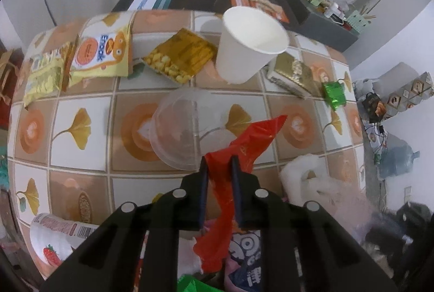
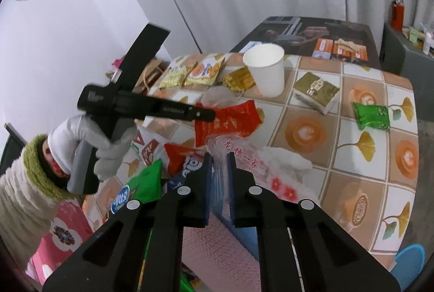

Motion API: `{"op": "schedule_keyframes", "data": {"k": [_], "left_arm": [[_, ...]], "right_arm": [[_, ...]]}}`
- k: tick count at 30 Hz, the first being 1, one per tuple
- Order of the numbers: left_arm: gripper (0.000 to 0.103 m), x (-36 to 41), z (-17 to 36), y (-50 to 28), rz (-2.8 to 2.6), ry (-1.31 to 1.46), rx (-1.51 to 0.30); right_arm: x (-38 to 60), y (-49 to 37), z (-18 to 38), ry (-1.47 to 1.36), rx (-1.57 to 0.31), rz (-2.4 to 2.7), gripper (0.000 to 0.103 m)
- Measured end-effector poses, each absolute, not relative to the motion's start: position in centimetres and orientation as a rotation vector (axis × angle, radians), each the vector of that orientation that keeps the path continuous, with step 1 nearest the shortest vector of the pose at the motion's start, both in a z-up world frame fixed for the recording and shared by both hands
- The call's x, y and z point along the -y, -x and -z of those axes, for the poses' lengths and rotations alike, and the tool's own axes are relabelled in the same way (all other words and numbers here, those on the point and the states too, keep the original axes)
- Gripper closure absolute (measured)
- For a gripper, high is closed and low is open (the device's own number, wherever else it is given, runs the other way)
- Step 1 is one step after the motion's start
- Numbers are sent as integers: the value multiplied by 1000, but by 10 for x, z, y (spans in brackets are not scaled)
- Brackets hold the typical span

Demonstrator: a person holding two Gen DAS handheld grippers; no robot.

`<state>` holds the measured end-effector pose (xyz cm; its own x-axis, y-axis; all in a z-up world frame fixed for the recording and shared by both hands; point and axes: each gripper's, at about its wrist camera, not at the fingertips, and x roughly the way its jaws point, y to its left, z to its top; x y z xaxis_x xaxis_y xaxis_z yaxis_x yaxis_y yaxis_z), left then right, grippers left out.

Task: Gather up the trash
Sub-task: 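Grasp the red wrapper with the left tool while the right tool grasps the clear plastic bag, then carry the red wrapper and plastic bag to the blue wastebasket and release both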

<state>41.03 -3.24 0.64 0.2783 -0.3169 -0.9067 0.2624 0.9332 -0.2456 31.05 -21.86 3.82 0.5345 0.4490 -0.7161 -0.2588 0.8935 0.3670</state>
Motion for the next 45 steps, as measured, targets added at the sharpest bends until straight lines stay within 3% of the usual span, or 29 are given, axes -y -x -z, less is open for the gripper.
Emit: {"op": "schedule_keyframes", "data": {"k": [27, 45], "left_arm": [[89, 50, -93, -364, 450, 32, -1036], [89, 133, -154, -314, 563, -54, -950]], "right_arm": [[297, -268, -97, -379, -731, -316, 97], [383, -191, -123, -468, -603, -190, 97]]}}
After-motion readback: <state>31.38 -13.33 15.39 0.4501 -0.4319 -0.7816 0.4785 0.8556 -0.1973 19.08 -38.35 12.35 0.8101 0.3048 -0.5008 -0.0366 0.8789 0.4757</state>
